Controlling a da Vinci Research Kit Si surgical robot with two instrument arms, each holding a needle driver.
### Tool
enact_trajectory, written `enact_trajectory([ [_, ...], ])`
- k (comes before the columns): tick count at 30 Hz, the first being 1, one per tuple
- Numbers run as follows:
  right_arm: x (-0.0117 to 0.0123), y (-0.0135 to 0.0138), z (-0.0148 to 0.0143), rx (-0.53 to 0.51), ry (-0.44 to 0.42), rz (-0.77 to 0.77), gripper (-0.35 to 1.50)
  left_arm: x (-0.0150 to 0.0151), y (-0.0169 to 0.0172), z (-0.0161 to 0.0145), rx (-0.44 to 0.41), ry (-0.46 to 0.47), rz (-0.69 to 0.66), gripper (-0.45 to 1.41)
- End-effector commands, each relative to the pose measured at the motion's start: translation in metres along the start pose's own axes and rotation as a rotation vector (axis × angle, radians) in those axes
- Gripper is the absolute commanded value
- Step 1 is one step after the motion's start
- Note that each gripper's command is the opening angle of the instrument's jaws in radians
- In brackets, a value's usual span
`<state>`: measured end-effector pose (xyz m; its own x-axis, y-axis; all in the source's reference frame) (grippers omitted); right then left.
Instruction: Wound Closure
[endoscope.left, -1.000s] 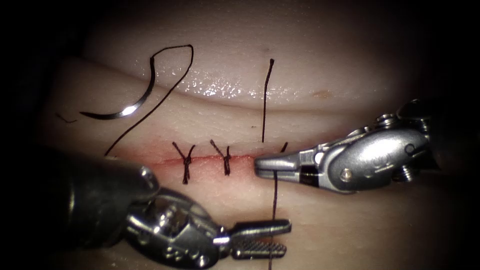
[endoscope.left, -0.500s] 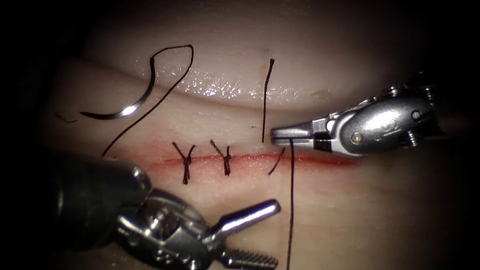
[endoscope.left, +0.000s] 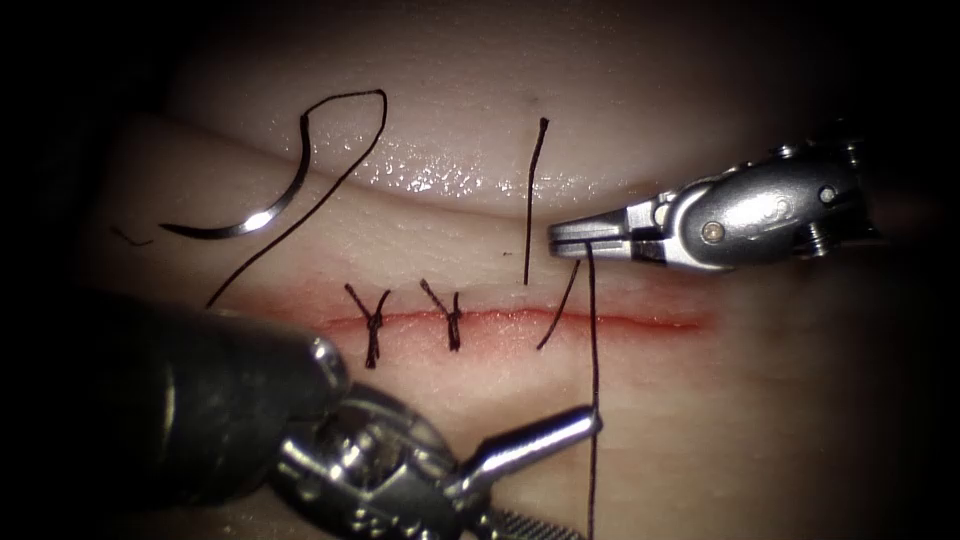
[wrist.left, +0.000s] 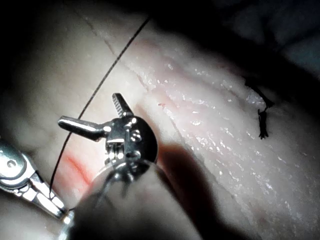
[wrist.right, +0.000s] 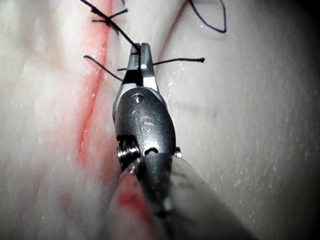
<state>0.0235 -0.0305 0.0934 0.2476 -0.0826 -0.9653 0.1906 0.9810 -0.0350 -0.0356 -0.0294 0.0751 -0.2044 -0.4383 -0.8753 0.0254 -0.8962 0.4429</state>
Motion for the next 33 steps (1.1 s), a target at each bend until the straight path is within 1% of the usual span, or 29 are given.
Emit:
enact_trajectory([
  [1,-0.0004,0.0002,0.0009,0.000,0.002,0.007,-0.35,-0.0007,0.0005,0.0006,-0.002,0.004,0.000,0.93],
  [2,-0.0006,0.0004,0.0009,0.000,0.001,0.013,-0.35,-0.0012,0.0006,0.0008,-0.002,0.006,0.003,0.86],
  [3,-0.0006,0.0004,0.0009,0.000,0.001,0.013,-0.35,-0.0012,0.0006,0.0008,-0.002,0.006,0.003,0.86],
  [7,-0.0012,0.0010,0.0009,-0.002,-0.002,0.031,-0.35,-0.0015,0.0011,0.0013,-0.001,0.007,0.009,0.71],
  [9,-0.0014,0.0012,0.0009,-0.003,-0.003,0.036,-0.35,-0.0012,0.0012,0.0015,-0.003,0.018,0.010,0.71],
  [11,-0.0017,0.0014,0.0010,-0.005,-0.005,0.041,-0.35,-0.0008,0.0012,0.0017,-0.004,0.023,0.010,0.66],
  [25,-0.0028,0.0025,0.0024,-0.004,-0.034,0.051,-0.35,0.0013,0.0010,0.0017,-0.005,0.040,0.046,0.66],
  [26,-0.0030,0.0026,0.0024,-0.004,-0.035,0.049,-0.35,0.0015,0.0011,0.0017,-0.006,0.042,0.047,0.61],
  [28,-0.0031,0.0025,0.0025,-0.004,-0.035,0.054,-0.35,0.0016,0.0011,0.0017,-0.006,0.042,0.047,0.61],
  [29,-0.0033,0.0025,0.0025,-0.004,-0.036,0.052,-0.35,0.0016,0.0011,0.0016,-0.006,0.042,0.047,0.64],
  [31,-0.0034,0.0023,0.0025,-0.004,-0.036,0.054,-0.35,0.0016,0.0011,0.0015,-0.007,0.043,0.047,0.62],
  [33,-0.0035,0.0022,0.0025,-0.003,-0.036,0.053,-0.35,0.0016,0.0011,0.0014,-0.008,0.045,0.047,0.67],
])
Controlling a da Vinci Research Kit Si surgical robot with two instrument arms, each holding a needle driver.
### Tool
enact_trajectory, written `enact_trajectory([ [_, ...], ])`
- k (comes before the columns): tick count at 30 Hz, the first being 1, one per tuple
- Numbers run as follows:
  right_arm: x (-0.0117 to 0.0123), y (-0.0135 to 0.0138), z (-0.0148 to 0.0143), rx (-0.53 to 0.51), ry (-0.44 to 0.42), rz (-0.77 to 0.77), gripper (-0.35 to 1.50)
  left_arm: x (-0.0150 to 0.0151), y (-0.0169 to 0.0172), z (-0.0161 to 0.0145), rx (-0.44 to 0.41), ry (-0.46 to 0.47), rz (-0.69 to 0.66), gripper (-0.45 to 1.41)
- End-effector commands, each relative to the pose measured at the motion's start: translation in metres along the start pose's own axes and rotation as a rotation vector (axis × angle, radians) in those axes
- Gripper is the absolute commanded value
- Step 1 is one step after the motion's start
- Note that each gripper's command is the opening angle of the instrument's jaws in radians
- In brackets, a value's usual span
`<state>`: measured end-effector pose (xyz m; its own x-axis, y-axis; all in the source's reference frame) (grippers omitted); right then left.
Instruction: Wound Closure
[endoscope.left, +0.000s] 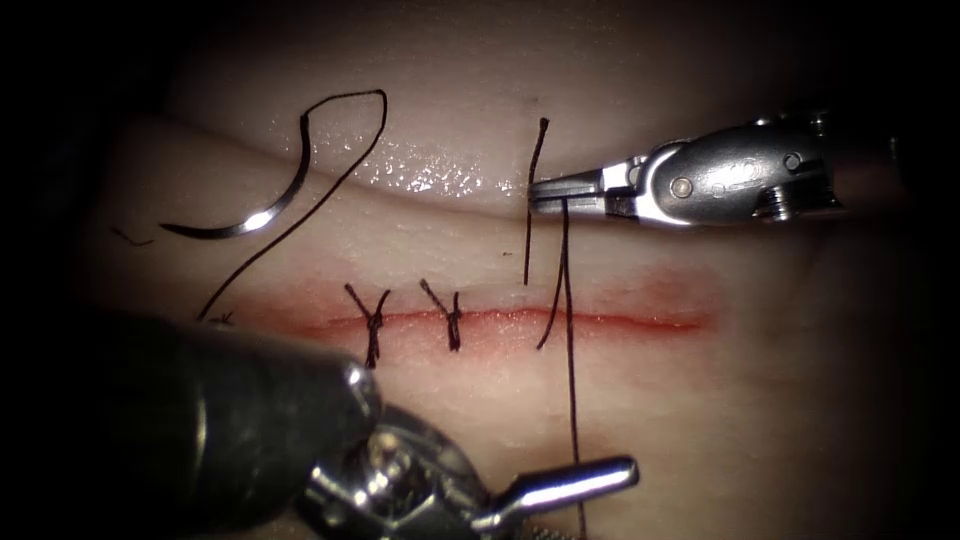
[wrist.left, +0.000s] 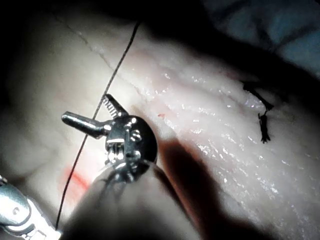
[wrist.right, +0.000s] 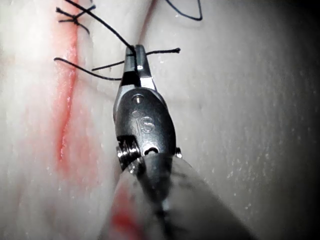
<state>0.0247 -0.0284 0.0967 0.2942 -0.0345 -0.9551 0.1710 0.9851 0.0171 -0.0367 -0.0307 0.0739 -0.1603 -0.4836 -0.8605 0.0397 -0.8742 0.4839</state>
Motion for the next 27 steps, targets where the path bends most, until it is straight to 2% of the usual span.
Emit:
enact_trajectory([
  [1,-0.0004,0.0000,0.0009,0.002,0.002,0.003,-0.35,-0.0002,0.0006,0.0005,-0.003,0.003,-0.002,0.67],
  [5,-0.0003,0.0001,0.0009,0.001,0.002,0.004,-0.35,0.0000,0.0006,0.0003,-0.003,0.005,0.010,0.57],
  [7,-0.0003,0.0001,0.0009,0.001,0.002,0.004,-0.35,0.0001,0.0005,0.0003,0.000,0.005,0.009,0.37],
  [8,-0.0003,0.0000,0.0009,0.002,0.003,0.003,-0.35,0.0002,0.0004,0.0004,0.003,0.006,0.008,-0.30],
  [9,-0.0003,0.0000,0.0009,0.002,0.003,0.003,-0.35,0.0002,0.0004,0.0004,0.003,0.006,0.008,-0.30],
  [10,-0.0003,-0.0001,0.0009,0.002,0.003,0.009,-0.35,0.0003,0.0003,0.0003,0.003,0.007,0.007,-0.45],
  [17,0.0001,-0.0009,0.0004,0.003,0.012,0.018,-0.35,0.0001,-0.0007,-0.0013,-0.015,0.069,0.002,-0.45],
  [20,0.0003,-0.0013,-0.0003,-0.003,0.028,0.029,-0.35,0.0000,-0.0008,-0.0031,-0.010,0.037,-0.001,-0.45],
  [22,0.0006,-0.0022,-0.0010,-0.015,0.035,0.040,-0.35,-0.0003,-0.0005,-0.0053,-0.002,0.008,-0.002,-0.45],
  [25,0.0012,-0.0031,-0.0011,-0.012,0.037,0.039,-0.35,-0.0005,-0.0001,-0.0069,0.001,-0.014,-0.049,-0.45],
  [27,0.0021,-0.0039,-0.0010,-0.009,0.040,0.044,-0.35,-0.0008,0.0000,-0.0082,0.009,-0.068,-0.094,-0.45],
])
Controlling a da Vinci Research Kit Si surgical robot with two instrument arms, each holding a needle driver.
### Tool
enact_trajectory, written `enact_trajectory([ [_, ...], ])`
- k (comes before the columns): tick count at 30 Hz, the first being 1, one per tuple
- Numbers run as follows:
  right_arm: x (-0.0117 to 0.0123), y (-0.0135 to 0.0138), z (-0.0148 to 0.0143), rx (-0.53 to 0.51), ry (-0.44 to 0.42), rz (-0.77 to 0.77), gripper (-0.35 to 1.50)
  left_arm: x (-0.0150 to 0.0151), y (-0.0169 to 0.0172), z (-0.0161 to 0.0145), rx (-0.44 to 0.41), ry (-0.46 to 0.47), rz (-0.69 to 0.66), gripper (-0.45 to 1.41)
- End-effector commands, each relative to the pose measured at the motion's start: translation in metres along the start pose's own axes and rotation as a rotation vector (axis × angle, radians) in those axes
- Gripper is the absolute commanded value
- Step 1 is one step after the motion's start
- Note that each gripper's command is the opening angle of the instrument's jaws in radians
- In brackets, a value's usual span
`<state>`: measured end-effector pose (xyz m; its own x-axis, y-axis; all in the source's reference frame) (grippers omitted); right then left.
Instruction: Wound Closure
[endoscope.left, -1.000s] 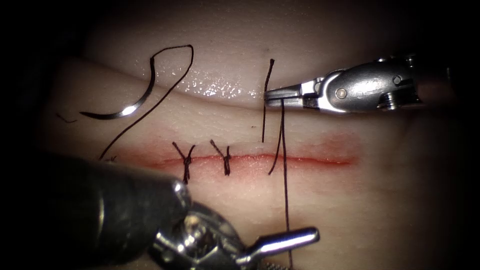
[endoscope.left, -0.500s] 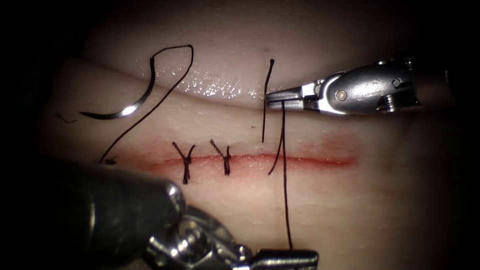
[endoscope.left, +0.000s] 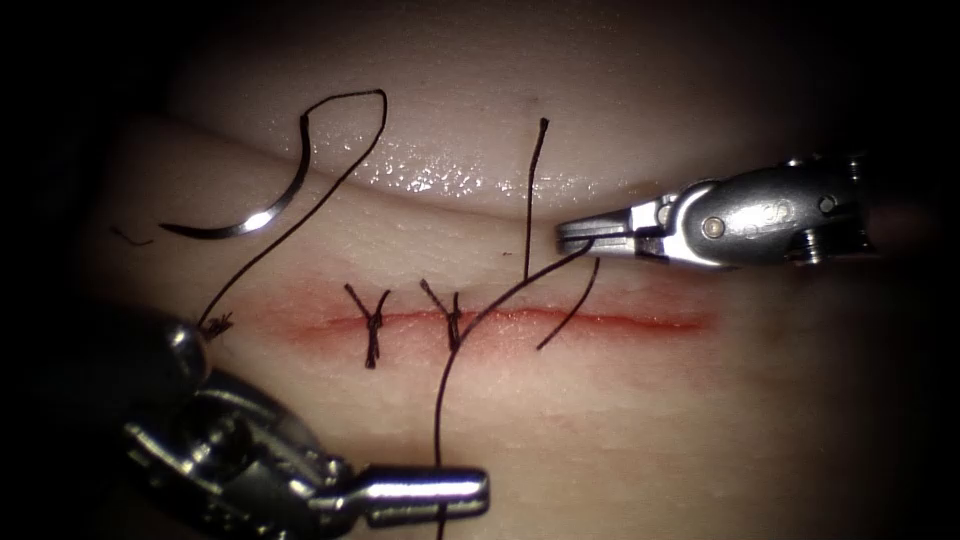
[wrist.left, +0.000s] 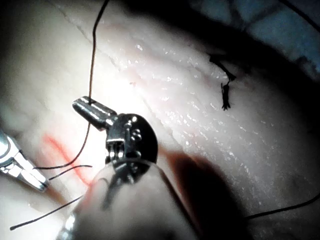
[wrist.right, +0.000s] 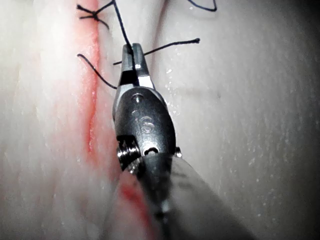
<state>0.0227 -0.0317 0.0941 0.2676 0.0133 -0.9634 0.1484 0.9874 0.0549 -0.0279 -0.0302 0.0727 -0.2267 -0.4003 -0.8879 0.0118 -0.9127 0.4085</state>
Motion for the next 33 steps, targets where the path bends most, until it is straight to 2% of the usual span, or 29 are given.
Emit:
enact_trajectory([
  [1,0.0000,-0.0004,0.0011,0.003,0.005,0.001,-0.35,-0.0002,0.0006,0.0006,-0.002,-0.003,-0.005,-0.45],
  [3,0.0010,-0.0010,0.0010,0.005,0.008,0.005,-0.35,-0.0004,0.0003,-0.0004,0.040,-0.030,-0.072,-0.45],
  [5,0.0020,-0.0014,0.0008,0.006,0.013,0.011,-0.35,-0.0006,-0.0003,-0.0011,0.046,-0.007,-0.098,-0.45],
  [6,0.0028,-0.0017,0.0006,0.006,0.017,0.017,-0.35,-0.0007,-0.0009,-0.0016,0.088,0.024,-0.113,-0.45],
  [14,0.0044,-0.0030,0.0003,0.005,0.027,0.028,-0.35,-0.0009,-0.0013,-0.0023,0.088,0.035,-0.130,-0.45],
  [15,0.0046,-0.0031,0.0003,0.005,0.025,0.052,-0.28,-0.0010,-0.0013,-0.0024,0.082,0.033,-0.112,-0.45],
  [16,0.0048,-0.0032,0.0002,0.004,0.026,0.083,0.12,-0.0010,-0.0013,-0.0026,0.074,0.031,-0.075,-0.45],
  [17,0.0050,-0.0033,0.0002,0.001,0.029,0.108,0.42,-0.0011,-0.0012,-0.0028,0.060,0.027,-0.044,-0.45],
  [18,0.0055,-0.0034,0.0001,-0.006,0.034,0.172,1.10,-0.0012,-0.0011,-0.0032,0.027,0.024,0.012,-0.45],
  [21,0.0069,-0.0032,-0.0004,-0.034,0.036,0.235,1.40,-0.0009,-0.0005,-0.0048,0.012,-0.022,0.100,-0.45],
  [22,0.0073,-0.0030,-0.0006,-0.051,0.032,0.247,1.47,-0.0007,-0.0002,-0.0053,0.010,-0.025,0.102,-0.45],
  [25,0.0087,-0.0024,-0.0016,-0.052,0.041,0.265,1.47,0.0001,0.0007,-0.0063,0.009,-0.043,0.117,-0.45],
  [29,0.0114,0.0007,-0.0032,-0.068,0.094,0.320,1.47,0.0002,0.0005,-0.0066,0.009,-0.055,0.131,-0.45],
  [33,0.0122,0.0018,-0.0034,-0.066,0.098,0.336,1.42,-0.0001,0.0005,-0.0065,0.010,-0.058,0.137,-0.45],
])
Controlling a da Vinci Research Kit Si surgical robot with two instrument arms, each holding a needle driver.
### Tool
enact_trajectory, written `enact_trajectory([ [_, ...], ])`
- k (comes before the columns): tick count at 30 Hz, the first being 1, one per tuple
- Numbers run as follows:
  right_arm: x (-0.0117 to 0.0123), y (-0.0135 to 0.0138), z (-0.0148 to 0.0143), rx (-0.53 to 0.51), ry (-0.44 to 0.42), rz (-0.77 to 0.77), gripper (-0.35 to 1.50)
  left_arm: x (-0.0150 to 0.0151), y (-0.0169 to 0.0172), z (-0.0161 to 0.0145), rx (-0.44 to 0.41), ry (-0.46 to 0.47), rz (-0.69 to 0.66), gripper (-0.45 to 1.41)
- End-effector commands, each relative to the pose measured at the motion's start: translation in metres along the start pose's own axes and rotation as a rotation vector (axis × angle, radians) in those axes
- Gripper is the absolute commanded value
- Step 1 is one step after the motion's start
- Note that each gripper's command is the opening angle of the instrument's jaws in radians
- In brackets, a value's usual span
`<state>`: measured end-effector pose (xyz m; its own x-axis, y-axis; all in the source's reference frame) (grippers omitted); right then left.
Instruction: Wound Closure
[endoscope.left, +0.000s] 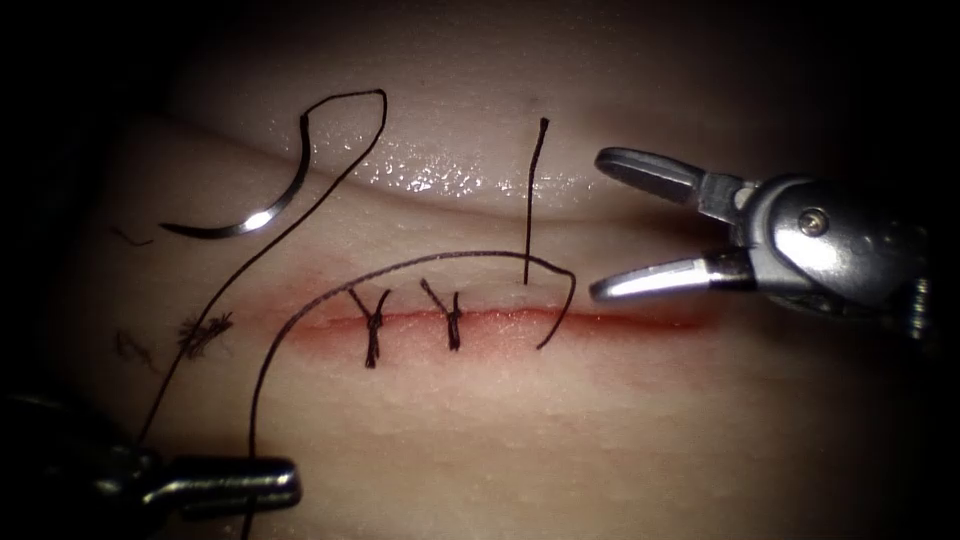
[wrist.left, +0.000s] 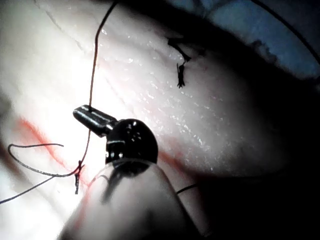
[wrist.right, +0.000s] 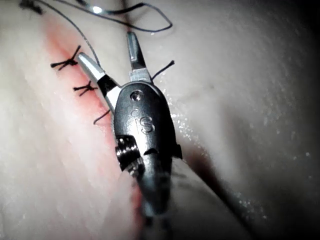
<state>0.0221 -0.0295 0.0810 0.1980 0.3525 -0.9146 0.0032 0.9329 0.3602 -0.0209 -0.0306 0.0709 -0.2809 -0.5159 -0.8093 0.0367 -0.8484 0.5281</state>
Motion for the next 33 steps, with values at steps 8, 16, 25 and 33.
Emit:
enact_trajectory([
  [8,-0.0024,0.0039,0.0029,-0.046,0.001,-0.095,-0.35,0.0000,0.0006,0.0011,-0.004,-0.004,0.009,-0.45],
  [16,-0.0082,0.0054,0.0090,0.041,-0.059,-0.158,-0.35,-0.0002,-0.0004,0.0016,-0.026,-0.010,0.025,-0.45],
  [25,-0.0104,0.0037,0.0113,0.122,-0.047,-0.147,-0.35,-0.0028,-0.0028,0.0022,-0.028,-0.021,0.001,-0.45],
  [33,-0.0100,0.0026,0.0100,0.090,0.097,-0.086,-0.35,-0.0084,0.0002,0.0075,-0.057,-0.068,-0.031,-0.45],
])
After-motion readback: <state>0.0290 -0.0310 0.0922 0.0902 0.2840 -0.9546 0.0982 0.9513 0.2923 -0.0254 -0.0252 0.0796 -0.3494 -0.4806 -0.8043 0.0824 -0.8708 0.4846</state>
